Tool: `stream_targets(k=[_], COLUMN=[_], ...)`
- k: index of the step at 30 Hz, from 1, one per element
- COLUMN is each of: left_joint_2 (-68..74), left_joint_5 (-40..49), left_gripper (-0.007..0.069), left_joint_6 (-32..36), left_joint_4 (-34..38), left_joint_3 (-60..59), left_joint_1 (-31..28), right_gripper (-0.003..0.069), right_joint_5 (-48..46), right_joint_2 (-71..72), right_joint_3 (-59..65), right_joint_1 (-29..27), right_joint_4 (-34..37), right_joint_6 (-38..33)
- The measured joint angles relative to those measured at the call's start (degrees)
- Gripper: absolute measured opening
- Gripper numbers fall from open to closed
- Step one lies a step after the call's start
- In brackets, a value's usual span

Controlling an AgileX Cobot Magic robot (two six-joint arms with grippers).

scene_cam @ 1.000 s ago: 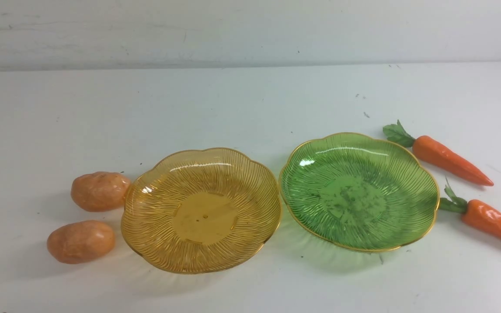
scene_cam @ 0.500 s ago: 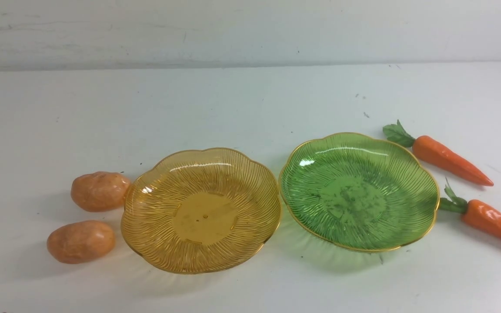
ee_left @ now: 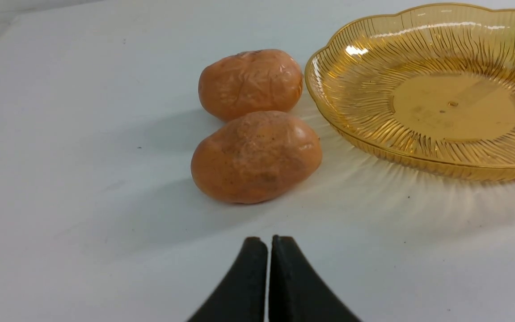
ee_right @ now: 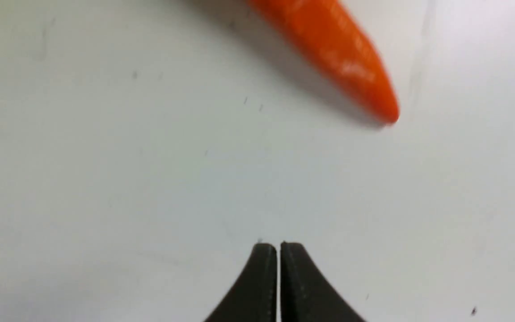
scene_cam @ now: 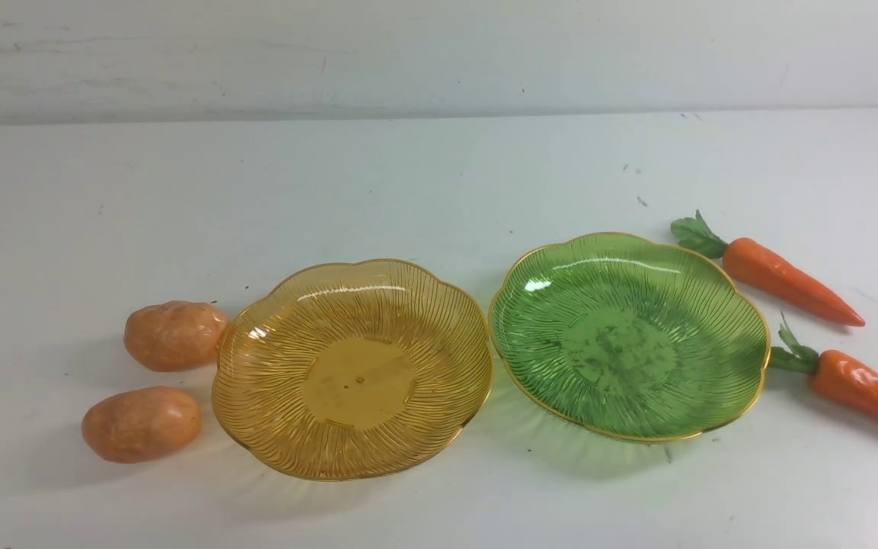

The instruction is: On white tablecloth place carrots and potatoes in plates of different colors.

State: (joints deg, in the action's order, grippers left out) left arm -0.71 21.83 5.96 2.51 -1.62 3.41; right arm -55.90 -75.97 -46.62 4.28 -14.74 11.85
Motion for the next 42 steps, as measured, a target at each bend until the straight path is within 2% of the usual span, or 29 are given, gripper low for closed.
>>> stream_targets(k=[4,9,16,26,29,31,32,42], left_joint_2=[0.0,0.0,0.0,0.0,0.0,0.0,0.0,0.0], left_joint_5=[0.0,0.0,0.0,0.0,0.0,0.0,0.0,0.0], left_gripper=[-0.0003,-0.0003,-0.0003,-0.0003,-0.0003,-0.0003,-0.0003,-0.0003], left_joint_6=[0.0,0.0,0.0,0.0,0.0,0.0,0.0,0.0], left_joint_4=[0.0,0.0,0.0,0.0,0.0,0.0,0.0,0.0], left_joint_3=[0.0,0.0,0.0,0.0,0.0,0.0,0.0,0.0], left_joint_1=[0.0,0.0,0.0,0.0,0.0,0.0,0.0,0.0], right_gripper=[0.0112,0.0347,0.0463,0.0462,0.041,0.0286,0.0259,0.0261], right_joint_5=[3.2,6.1,10.5,12.2,11.9,11.0,10.6,-6.8], right_joint_2=[-7.2,-15.3,-22.8,-28.9,-29.3,-29.5,-29.5,-23.1], right_joint_3=[-5.8,-8.5,-8.6,-9.3,-9.6,-9.6,-9.7,-22.0], right_joint_1=[0.0,0.0,0.0,0.0,0.0,0.0,0.0,0.0], right_joint_4=[-3.7,-5.1,-10.2,-17.0,-16.9,-16.7,-16.7,-18.8], right_joint_6=[-1.0,-7.2,-9.2,-9.3,-9.7,-10.1,-10.4,-8.6])
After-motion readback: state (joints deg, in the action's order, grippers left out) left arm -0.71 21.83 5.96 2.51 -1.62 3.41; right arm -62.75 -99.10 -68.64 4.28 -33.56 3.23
